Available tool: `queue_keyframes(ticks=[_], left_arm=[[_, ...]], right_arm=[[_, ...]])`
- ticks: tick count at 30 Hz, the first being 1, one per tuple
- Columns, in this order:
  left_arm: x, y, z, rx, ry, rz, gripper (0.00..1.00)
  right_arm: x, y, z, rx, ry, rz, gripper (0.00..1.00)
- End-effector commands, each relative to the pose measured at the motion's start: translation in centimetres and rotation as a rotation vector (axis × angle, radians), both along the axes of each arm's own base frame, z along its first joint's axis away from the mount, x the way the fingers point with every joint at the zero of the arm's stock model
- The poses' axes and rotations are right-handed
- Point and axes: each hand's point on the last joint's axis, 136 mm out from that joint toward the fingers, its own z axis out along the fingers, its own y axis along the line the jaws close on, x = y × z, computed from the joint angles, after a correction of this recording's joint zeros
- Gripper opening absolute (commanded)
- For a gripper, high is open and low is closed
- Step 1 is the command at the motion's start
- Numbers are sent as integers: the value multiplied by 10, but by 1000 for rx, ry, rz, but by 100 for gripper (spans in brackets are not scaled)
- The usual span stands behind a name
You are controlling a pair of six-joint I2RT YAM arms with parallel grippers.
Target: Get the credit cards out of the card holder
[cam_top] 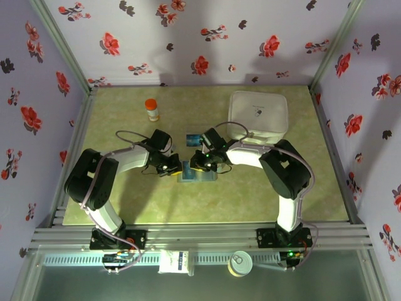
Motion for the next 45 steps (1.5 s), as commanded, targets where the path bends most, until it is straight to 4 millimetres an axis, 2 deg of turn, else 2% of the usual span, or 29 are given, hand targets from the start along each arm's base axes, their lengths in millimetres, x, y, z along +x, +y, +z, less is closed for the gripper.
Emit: queue_keyframes(ticks=[1, 8, 12, 17, 20, 27, 34, 37, 41, 45], left_arm=[[-3, 6, -7, 32, 23, -3, 7], [-3, 6, -8, 31, 26, -3, 7], [-4, 6, -8, 32, 28, -1, 7], [-5, 8, -9, 35, 30, 0, 7], [-6, 8, -9, 34, 31, 2, 7], [-1, 6, 3, 18, 4, 4, 7], [10, -4, 31, -13, -45, -7, 7], [12, -10, 38, -21, -52, -20, 7], [11, -23, 38, -20, -48, -52, 6], [9, -30, 25, 3, -28, -73, 4]], right_arm=[[-2, 9, -2, 25, 21, 8, 24], [-2, 15, 0, 66, 26, 13, 22], [-4, 7, -7, 18, 31, 5, 23], [-4, -13, -11, -104, 7, 0, 23], [-2, -19, -6, -137, -13, 8, 23], [0, -12, 12, -90, -45, 14, 24], [0, -13, 25, -53, -68, 1, 24], [0, -17, 23, -53, -63, -8, 24], [-2, -19, 18, -58, -48, -14, 25], [-2, -22, 13, -70, -37, -17, 25]])
